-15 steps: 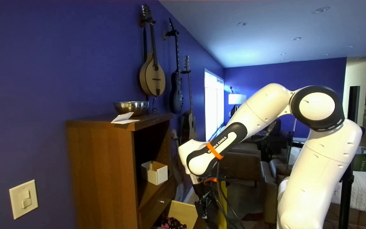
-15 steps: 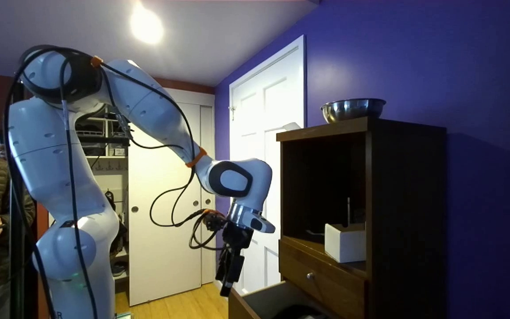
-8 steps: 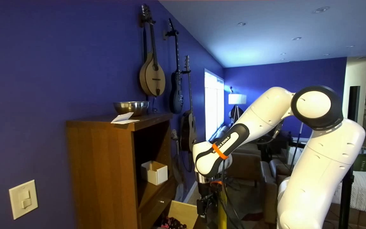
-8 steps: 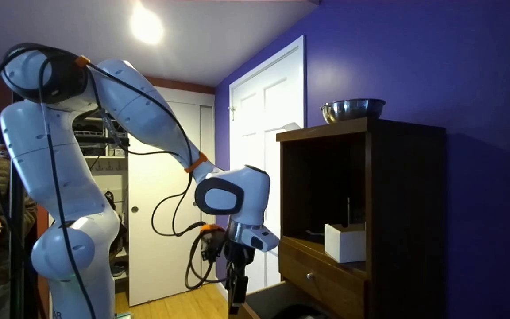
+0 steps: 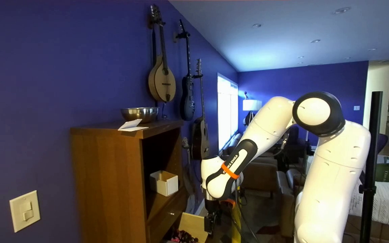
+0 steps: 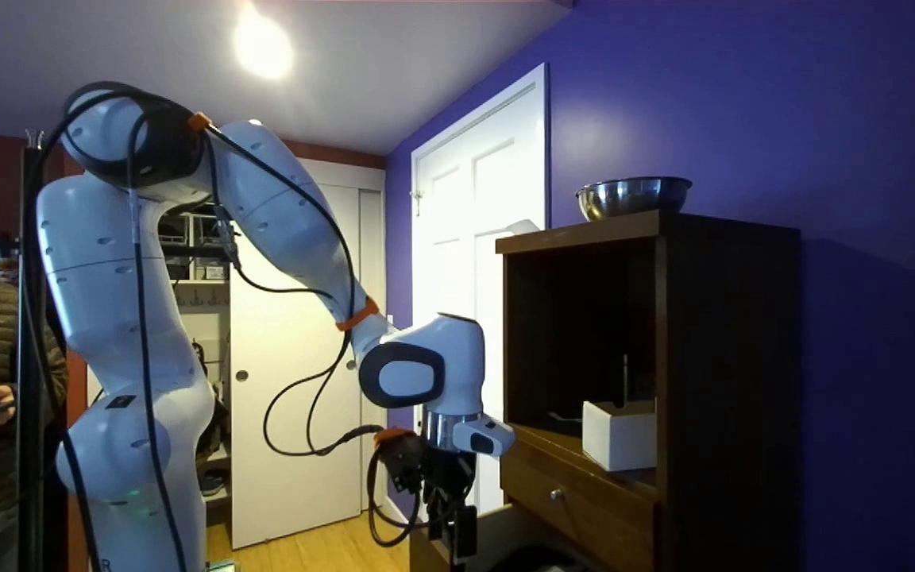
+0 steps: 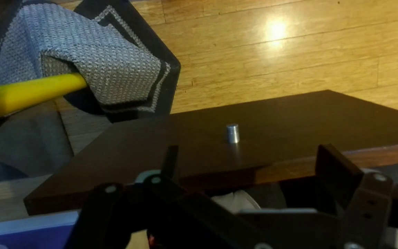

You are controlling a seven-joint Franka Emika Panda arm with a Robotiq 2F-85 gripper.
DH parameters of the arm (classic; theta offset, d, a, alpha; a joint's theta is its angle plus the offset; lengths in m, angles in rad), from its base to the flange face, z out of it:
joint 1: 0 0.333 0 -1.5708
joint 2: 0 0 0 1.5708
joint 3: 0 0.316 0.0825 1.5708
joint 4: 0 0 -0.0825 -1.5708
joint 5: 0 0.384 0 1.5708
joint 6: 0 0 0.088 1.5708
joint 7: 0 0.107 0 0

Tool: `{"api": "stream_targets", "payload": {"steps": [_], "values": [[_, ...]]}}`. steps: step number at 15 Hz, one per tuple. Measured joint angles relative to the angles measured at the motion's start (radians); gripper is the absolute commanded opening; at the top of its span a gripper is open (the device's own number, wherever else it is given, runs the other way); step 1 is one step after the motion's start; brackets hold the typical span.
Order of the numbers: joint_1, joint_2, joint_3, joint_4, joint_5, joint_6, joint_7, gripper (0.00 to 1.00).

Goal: Close the second drawer from the top

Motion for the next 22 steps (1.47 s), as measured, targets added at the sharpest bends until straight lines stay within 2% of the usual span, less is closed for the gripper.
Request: {"api": "stream_targets", "payload": {"steps": [3, 7, 11, 16, 20, 22], "values": [[-0.014, 0.051, -0.008, 0.000, -0.039, 0.000, -0.014, 1.00], [-0.020, 0.086, -0.036, 0.000, -0.038, -0.031, -0.103, 1.00], [-0.020, 0.105, -0.044, 0.001, -0.026, -0.046, -0.122, 1.00], [0.017, 0.117, -0.031, 0.002, 0.135, 0.026, -0.123, 1.00], [0.034, 0.151, -0.021, 0.002, 0.176, 0.122, -0.124, 1.00], [0.046, 0.165, -0.016, -0.001, 0.251, 0.178, -0.162, 1.00]]}}
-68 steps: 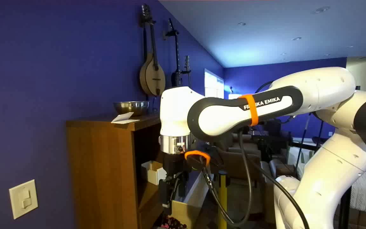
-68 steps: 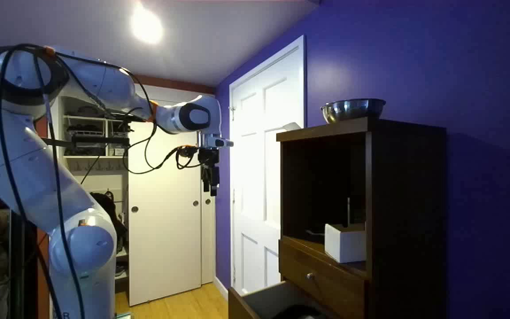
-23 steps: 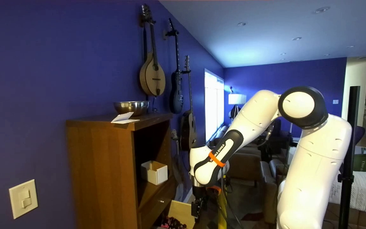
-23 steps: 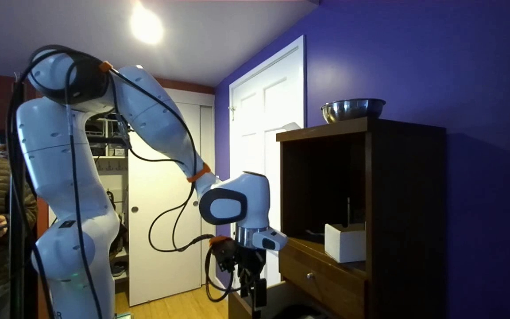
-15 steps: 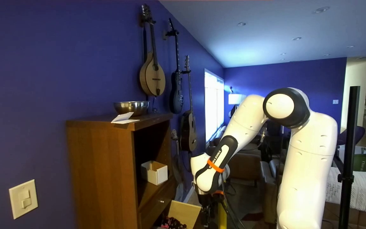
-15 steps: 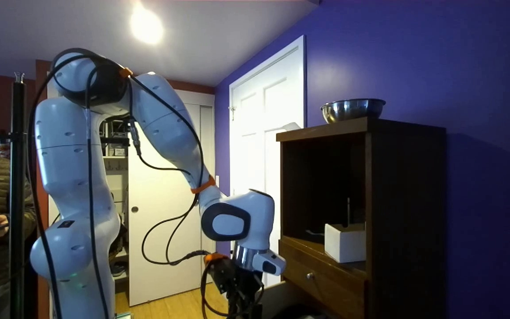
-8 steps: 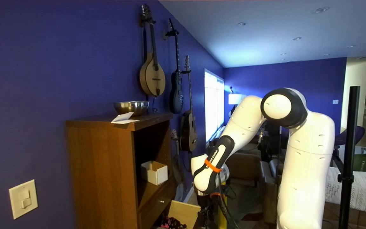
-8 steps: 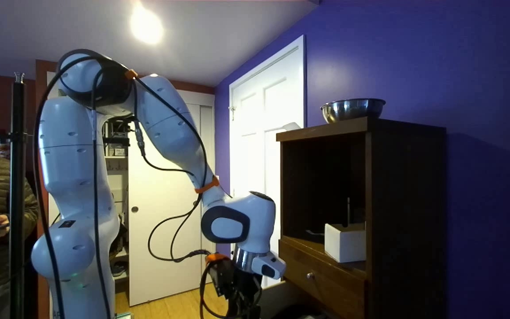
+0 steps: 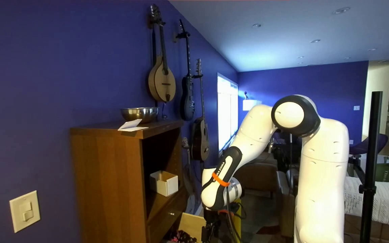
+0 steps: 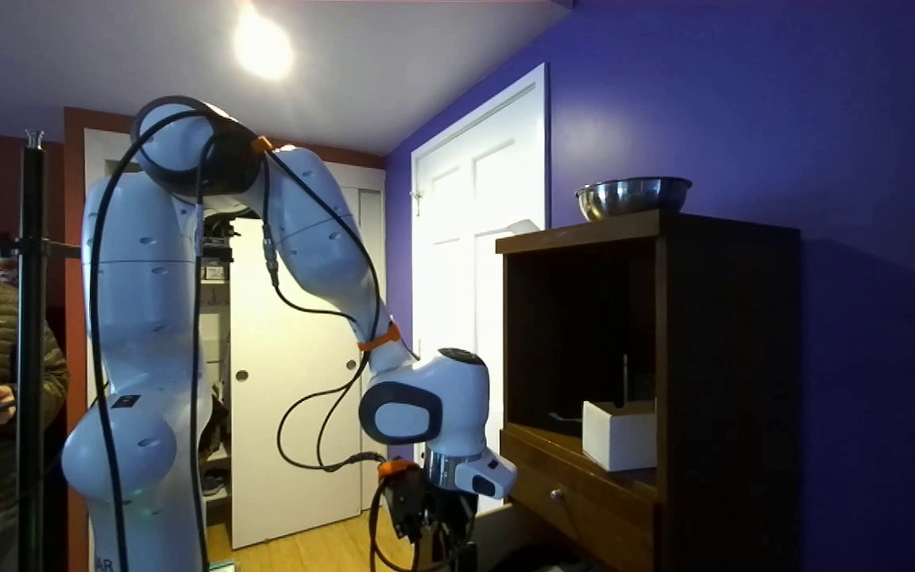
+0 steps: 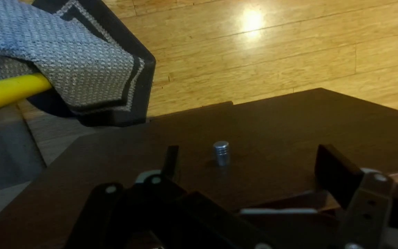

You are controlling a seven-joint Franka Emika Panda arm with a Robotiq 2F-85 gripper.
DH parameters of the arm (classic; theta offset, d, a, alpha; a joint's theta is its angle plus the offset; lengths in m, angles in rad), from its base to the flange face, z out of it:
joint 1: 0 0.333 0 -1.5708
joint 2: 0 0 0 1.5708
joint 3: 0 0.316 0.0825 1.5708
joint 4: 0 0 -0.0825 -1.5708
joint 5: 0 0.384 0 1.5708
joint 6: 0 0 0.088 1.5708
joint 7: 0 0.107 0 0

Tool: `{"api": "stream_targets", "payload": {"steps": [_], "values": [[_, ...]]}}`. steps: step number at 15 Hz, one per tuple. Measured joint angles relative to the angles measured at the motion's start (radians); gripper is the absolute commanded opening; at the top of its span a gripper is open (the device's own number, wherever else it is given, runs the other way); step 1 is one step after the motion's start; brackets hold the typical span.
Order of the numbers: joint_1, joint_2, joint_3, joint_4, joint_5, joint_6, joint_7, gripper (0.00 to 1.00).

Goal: Close the second drawer from the top

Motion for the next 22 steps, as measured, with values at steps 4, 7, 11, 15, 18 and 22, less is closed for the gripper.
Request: {"api": "stream_targets", "payload": {"steps": [4, 7, 11, 15, 18, 22], "values": [[0.065, 0.005, 0.007, 0.008, 0.304, 0.076, -0.160, 1.00], [0.158, -0.030, 0.008, 0.029, 0.548, 0.126, -0.264, 1.00], [0.281, -0.040, 0.009, 0.089, 0.856, 0.214, -0.446, 1.00], [0.285, -0.033, -0.016, 0.101, 0.957, 0.237, -0.621, 1.00], [0.212, -0.012, -0.058, 0.049, 0.726, 0.231, -0.623, 1.00], [0.125, 0.061, -0.084, 0.013, 0.419, 0.194, -0.597, 1.00]]}}
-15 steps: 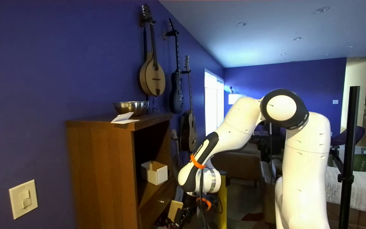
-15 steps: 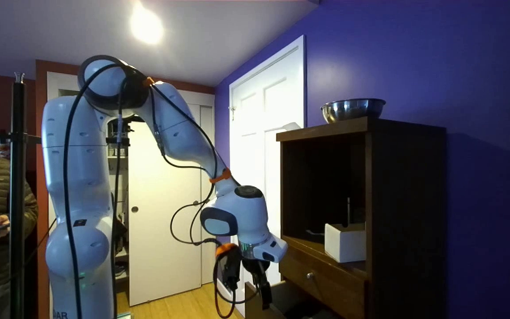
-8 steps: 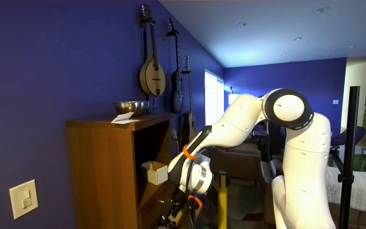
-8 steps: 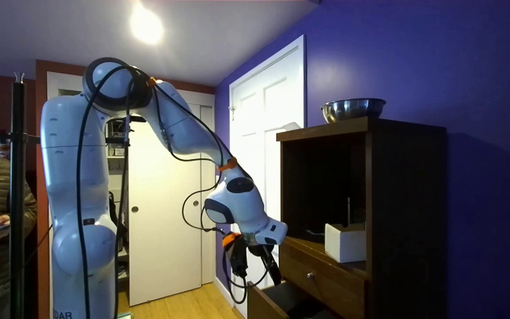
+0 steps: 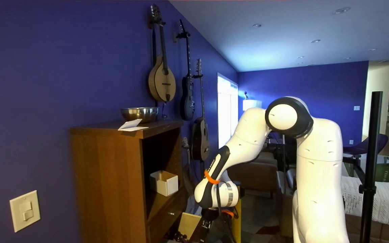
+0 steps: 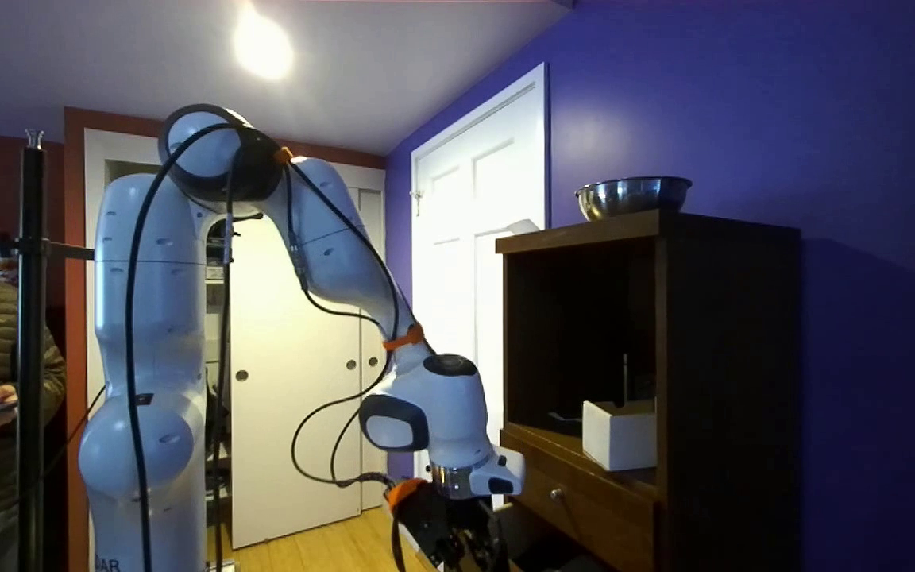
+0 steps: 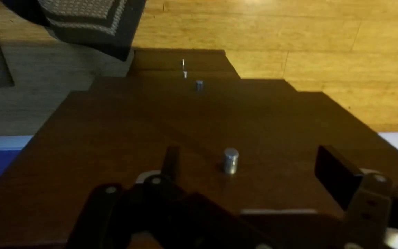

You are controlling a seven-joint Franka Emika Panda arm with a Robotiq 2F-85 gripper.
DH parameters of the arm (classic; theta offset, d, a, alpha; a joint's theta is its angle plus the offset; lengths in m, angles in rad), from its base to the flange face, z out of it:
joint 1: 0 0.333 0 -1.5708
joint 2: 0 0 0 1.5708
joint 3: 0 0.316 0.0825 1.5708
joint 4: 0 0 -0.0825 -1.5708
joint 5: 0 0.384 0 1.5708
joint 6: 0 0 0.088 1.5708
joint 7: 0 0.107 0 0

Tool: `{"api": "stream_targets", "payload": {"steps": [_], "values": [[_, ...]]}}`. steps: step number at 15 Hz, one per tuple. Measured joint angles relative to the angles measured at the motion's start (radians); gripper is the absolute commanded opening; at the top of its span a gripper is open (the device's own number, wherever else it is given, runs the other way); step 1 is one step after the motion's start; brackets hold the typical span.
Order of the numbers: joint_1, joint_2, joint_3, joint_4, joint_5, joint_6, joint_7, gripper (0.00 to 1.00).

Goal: Close the second drawer from the top

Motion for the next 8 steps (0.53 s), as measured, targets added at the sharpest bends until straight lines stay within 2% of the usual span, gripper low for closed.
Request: {"api": "stream_targets", "payload": {"steps": [1, 3, 5, 8], "values": [[-0.027, 0.015, 0.007, 0.000, -0.080, -0.025, 0.025, 1.00], [-0.037, 0.034, 0.000, 0.000, -0.203, -0.059, 0.088, 1.00], [-0.023, 0.048, 0.008, 0.000, -0.227, -0.045, 0.128, 1.00], [0.005, 0.073, 0.031, 0.000, -0.206, 0.043, 0.200, 1.00]]}}
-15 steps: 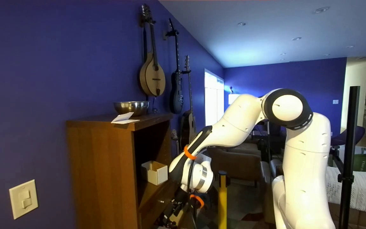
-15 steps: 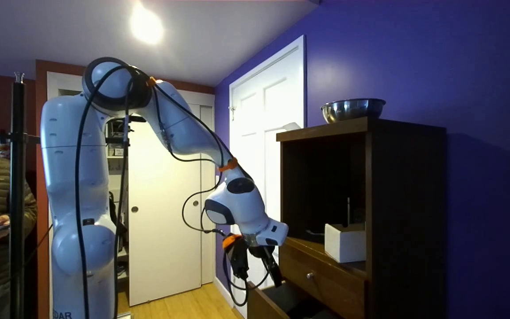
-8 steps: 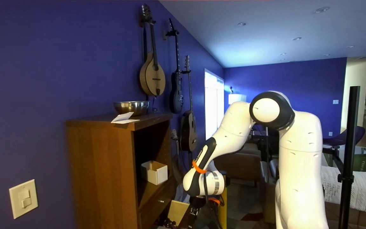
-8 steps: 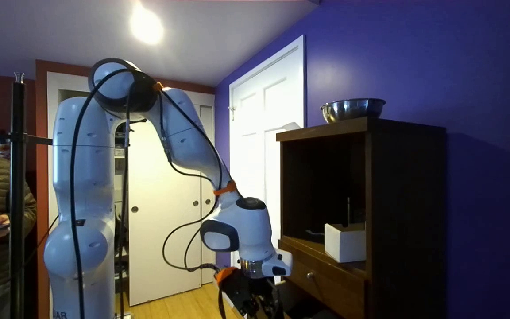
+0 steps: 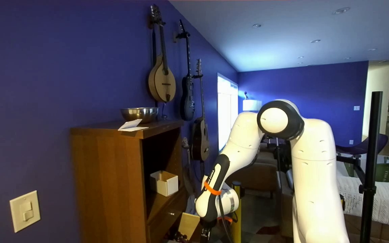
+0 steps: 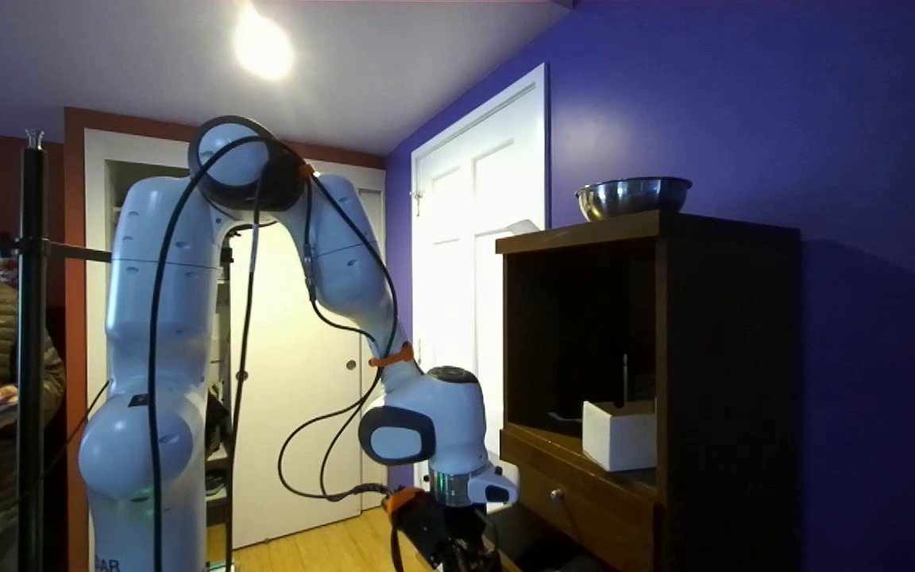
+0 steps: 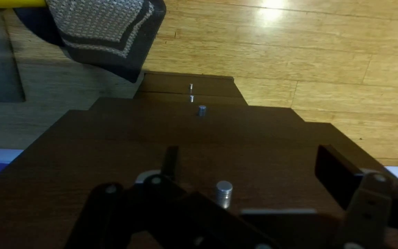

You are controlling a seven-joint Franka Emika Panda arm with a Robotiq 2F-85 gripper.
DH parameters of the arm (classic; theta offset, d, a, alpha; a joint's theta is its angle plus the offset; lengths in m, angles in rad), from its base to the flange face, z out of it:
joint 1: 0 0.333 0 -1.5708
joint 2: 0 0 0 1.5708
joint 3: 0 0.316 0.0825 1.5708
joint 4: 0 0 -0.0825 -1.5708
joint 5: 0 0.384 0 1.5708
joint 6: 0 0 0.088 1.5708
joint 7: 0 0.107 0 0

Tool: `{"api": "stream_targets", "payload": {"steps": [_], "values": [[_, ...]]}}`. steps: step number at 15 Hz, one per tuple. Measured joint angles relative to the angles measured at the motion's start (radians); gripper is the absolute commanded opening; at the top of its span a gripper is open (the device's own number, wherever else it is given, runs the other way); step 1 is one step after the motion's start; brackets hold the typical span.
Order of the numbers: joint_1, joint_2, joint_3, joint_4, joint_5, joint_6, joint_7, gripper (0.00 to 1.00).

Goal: Close the second drawer from the top

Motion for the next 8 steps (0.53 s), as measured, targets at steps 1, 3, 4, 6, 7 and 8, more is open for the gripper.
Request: {"api": "stream_targets", "payload": {"steps": [1, 3, 4, 6, 7, 8], "values": [[0.007, 0.009, 0.010, 0.000, 0.023, 0.036, 0.023, 1.00], [0.015, 0.027, 0.036, 0.001, 0.086, 0.098, 0.045, 1.00], [0.015, 0.033, 0.056, 0.004, 0.130, 0.117, 0.045, 1.00], [0.011, 0.038, 0.108, 0.023, 0.235, 0.130, 0.035, 1.00], [0.005, 0.040, 0.138, 0.036, 0.297, 0.130, 0.015, 1.00], [-0.005, 0.042, 0.166, 0.050, 0.361, 0.130, -0.013, 1.00]]}}
